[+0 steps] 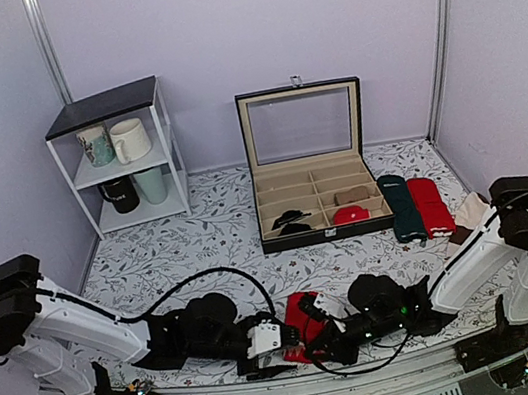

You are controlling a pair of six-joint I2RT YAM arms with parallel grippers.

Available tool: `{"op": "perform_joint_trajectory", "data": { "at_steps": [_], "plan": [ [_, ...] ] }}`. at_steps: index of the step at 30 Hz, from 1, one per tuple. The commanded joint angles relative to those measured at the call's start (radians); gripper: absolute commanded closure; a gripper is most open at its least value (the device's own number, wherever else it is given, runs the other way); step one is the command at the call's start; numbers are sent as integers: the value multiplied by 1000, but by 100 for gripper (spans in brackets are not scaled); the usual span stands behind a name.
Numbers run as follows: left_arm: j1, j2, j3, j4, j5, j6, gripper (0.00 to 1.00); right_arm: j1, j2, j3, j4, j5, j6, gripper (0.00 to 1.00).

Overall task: Roll the socks
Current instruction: Roll the sock at the center of the board.

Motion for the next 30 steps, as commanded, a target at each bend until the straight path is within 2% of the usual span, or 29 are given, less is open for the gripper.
{"op": "perform_joint_trajectory", "data": {
  "at_steps": [1,10,15,22,24,25,26,30],
  "plan": [
    [-34,48,33,9,-16,39,24,-1,109,-46,-291,-76,25,94],
    [-45,94,47,-29,-72,5,31,-26,118,-54,-291,-99,23,94],
    [-45,109,49,-44,-95,-29,39,-30,117,-59,-291,-105,17,94],
    [-45,104,47,-34,-65,-61,73,-35,131,-52,-287,-116,12,94],
    [-45,102,45,-27,-50,-72,84,-36,137,-48,-287,-117,12,93],
    [-44,102,45,-26,-39,-75,95,-36,140,-45,-287,-118,12,93],
    [-43,103,46,-27,-32,-83,100,-37,140,-43,-287,-118,12,92],
    [-29,117,42,-35,3,-149,100,-43,101,-38,-283,-81,3,80]
  ]
}}
